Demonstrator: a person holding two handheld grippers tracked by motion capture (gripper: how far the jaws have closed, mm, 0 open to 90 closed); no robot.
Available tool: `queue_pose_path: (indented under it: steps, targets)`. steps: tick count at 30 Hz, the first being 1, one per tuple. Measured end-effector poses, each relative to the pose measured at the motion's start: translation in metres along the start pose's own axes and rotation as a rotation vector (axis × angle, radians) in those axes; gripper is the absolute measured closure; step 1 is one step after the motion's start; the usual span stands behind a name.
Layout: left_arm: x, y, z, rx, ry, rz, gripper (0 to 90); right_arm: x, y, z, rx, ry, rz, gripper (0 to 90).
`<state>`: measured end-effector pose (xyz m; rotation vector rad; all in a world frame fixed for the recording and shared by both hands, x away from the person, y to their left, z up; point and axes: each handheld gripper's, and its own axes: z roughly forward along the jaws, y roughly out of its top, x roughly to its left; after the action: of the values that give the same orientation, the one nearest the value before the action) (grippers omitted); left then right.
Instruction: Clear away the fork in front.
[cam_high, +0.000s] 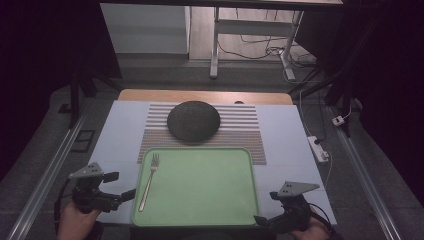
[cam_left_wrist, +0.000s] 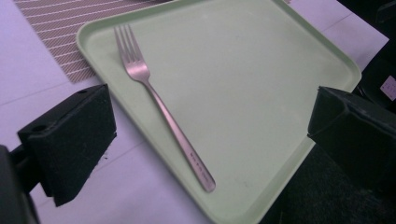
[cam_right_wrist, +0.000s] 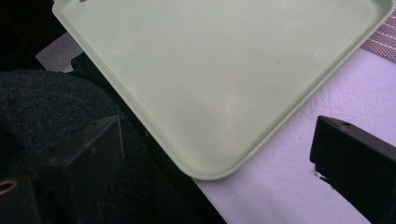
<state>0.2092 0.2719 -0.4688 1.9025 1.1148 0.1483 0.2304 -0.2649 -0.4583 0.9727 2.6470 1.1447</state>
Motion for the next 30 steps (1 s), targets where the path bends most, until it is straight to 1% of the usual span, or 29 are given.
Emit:
queue_pose_path:
  steps: [7, 13, 18, 25, 27, 30]
  targets:
    - [-0.001, -0.010, -0.011, -0.012, 0.023, 0.000, 0.9, 0.000, 0.000, 0.001, 0.003, -0.006, -0.003, 3.0]
    - [-0.001, -0.017, -0.015, 0.006, 0.044, 0.003, 0.7, 0.000, 0.000, 0.001, 0.004, -0.011, -0.001, 3.0]
    - [-0.001, -0.021, -0.018, 0.015, 0.049, -0.003, 0.4, 0.000, 0.000, 0.001, 0.007, -0.013, 0.001, 3.0]
    - [-0.002, -0.025, -0.019, 0.072, 0.070, -0.009, 0.4, 0.001, 0.001, 0.001, 0.009, -0.015, 0.004, 3.0]
    - [-0.002, -0.026, -0.019, 0.089, 0.068, -0.013, 0.3, 0.001, 0.001, 0.001, 0.015, -0.021, 0.000, 3.0]
    - [0.001, -0.026, -0.020, 0.096, 0.058, -0.031, 0.3, 0.001, 0.001, 0.002, 0.016, -0.019, 0.003, 3.0]
